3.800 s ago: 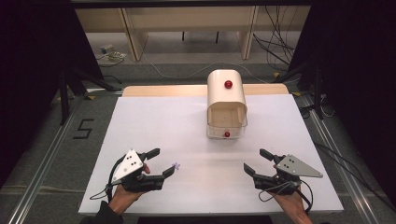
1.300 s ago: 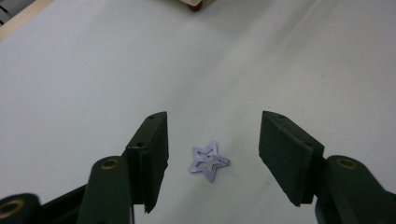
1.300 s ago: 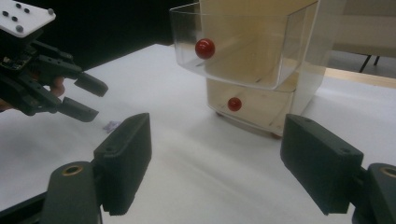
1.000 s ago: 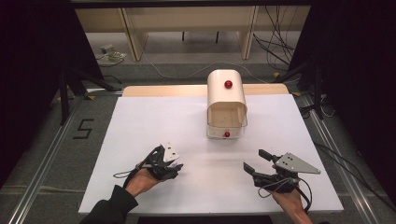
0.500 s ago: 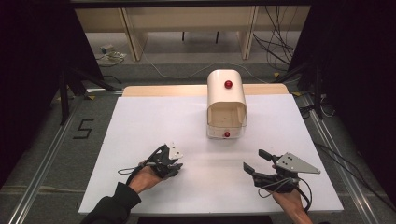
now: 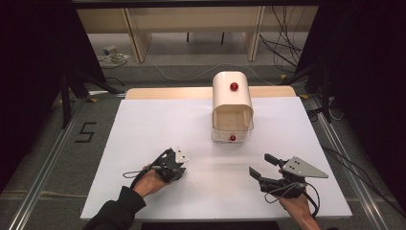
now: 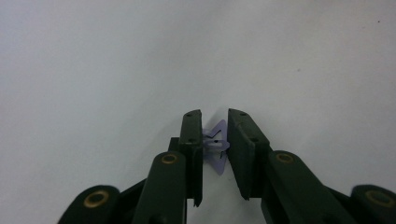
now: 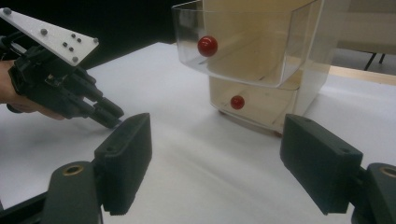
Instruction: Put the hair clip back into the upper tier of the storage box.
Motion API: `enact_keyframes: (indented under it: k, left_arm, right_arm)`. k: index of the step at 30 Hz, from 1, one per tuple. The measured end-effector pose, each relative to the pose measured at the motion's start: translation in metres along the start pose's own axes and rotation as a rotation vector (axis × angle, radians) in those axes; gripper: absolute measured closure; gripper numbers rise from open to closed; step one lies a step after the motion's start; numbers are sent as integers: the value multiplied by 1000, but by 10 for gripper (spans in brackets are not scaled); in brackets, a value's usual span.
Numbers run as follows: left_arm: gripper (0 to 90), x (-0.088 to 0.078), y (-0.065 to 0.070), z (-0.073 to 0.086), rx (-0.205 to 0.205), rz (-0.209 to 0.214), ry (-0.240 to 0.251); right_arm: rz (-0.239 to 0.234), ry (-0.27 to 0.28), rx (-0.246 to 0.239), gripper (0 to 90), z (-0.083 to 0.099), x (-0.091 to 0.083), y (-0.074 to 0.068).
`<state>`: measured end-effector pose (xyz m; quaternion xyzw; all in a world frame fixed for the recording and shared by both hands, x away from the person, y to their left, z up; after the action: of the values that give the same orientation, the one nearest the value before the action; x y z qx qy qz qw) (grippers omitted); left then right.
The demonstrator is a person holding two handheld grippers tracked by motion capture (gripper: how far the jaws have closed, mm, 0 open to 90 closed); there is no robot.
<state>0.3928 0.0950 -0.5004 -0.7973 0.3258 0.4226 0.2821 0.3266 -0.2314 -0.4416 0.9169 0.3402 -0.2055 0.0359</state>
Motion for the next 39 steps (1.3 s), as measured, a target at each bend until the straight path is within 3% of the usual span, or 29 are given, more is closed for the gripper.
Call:
enact_keyframes:
  k: [10, 20, 33, 39]
  left_arm:
    - [865, -3, -3, -3, -22, -16, 18]
    - [889, -7, -7, -3, -46, -15, 29]
    - [889, -18, -13, -6, -79, -15, 89]
    - [889, -26, -16, -9, -106, -10, 146]
  right_arm:
    - [-1, 3, -3, 261, 0, 0, 1]
    - [-1, 2, -5, 261, 0, 0, 1]
    - [3, 3, -4, 261, 0, 0, 1]
    - [4, -2, 0, 261, 1, 0, 1]
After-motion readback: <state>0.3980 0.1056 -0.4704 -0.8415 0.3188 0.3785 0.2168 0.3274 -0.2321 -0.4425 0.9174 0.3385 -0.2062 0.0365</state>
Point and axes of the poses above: each handheld gripper's, and its own axes: x roughly forward along the jaws, z roughly out of its underside, y roughly to its right, the point moved 3 cm from there along x, roughly forward along the jaws, and after that the axes turned 5 degrees about -y, right-handed, at the moved point
